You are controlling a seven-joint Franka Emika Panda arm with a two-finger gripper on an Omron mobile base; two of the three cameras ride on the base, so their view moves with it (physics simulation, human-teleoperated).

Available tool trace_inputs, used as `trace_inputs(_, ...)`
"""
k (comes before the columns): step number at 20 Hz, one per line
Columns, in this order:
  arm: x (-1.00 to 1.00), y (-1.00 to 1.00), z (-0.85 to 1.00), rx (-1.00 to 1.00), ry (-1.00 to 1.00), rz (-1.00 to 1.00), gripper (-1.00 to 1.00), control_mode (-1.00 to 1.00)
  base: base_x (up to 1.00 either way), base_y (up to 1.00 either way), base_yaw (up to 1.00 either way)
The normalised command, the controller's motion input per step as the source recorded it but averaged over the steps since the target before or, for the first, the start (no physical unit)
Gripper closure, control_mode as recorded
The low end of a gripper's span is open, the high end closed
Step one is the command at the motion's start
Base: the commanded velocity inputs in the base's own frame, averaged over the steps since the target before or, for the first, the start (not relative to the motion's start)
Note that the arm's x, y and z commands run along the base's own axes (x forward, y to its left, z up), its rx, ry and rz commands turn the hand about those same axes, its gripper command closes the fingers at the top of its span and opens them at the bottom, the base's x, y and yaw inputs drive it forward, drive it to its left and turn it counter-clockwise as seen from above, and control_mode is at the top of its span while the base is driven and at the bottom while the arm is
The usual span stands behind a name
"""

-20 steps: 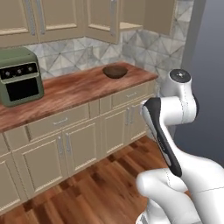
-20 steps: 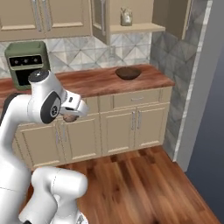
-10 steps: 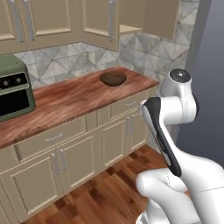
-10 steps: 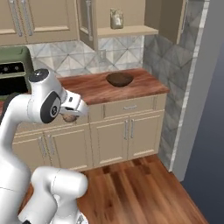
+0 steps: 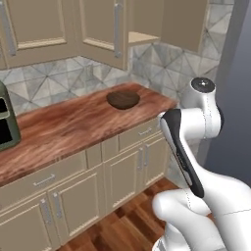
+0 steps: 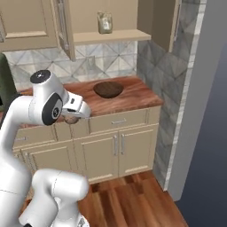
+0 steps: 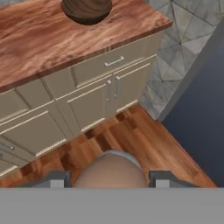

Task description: Pick the egg and butter from the fridge and place them by the bowl for mixing.

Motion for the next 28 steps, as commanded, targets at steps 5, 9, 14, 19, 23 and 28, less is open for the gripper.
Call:
trace_inputs(5,0.00,0.00,0.00,0.00,0.00,0.00,1.00,1.00,0.74,-0.29,0.09)
trace_inputs(9,0.00,0.00,0.00,0.00,0.00,0.00,1.00,1.00,0.70,-0.27,0.15)
trace_inputs(14,0.00,0.00,0.00,0.00,0.00,0.00,1.00,1.00,0.70,-0.30,0.14)
trace_inputs(19,0.00,0.00,0.00,0.00,0.00,0.00,1.00,1.00,0.65,-0.32,0.17)
trace_inputs(23,0.00,0.00,0.00,0.00,0.00,0.00,1.00,1.00,0.63,-0.31,0.19)
trace_inputs(28,0.00,0.00,0.00,0.00,0.00,0.00,1.00,1.00,0.62,-0.26,0.28)
